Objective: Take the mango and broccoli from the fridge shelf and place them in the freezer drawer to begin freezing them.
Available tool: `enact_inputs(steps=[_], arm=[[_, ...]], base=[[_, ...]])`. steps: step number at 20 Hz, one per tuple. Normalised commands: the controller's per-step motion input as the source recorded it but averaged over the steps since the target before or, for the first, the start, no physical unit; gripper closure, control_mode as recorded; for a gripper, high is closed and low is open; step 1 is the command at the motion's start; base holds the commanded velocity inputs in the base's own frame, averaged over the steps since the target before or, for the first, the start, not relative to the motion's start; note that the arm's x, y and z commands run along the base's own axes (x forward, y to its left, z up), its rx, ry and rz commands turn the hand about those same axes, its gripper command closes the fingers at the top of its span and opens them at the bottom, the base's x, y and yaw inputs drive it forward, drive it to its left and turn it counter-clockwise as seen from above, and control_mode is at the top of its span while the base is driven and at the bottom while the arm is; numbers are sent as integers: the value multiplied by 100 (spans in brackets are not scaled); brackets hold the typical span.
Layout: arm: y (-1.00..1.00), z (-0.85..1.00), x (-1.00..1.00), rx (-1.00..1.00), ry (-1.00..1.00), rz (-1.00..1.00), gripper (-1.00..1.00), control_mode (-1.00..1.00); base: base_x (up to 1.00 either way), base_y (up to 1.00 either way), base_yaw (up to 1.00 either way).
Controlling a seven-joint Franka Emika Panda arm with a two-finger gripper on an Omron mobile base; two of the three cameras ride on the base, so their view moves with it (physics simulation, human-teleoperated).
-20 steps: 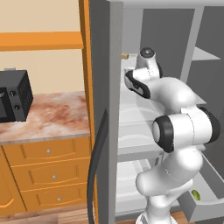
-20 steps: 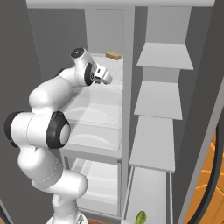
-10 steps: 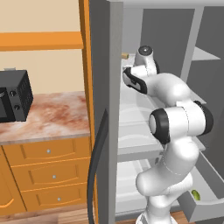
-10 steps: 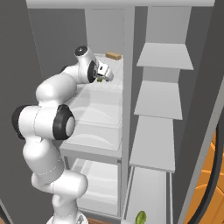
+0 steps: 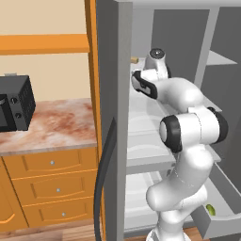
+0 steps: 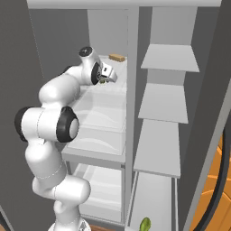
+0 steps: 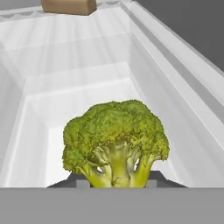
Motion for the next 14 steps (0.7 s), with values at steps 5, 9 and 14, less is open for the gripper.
enact_inputs(steps=[5, 9, 14], arm=[[0, 7, -67, 7, -14, 13, 100, -100], [-3, 18, -100, 7, -17, 12, 100, -100], [-10, 34, -100, 7, -7, 2, 100, -100]], base=[[0, 0, 0], [0, 0, 0], [0, 0, 0]])
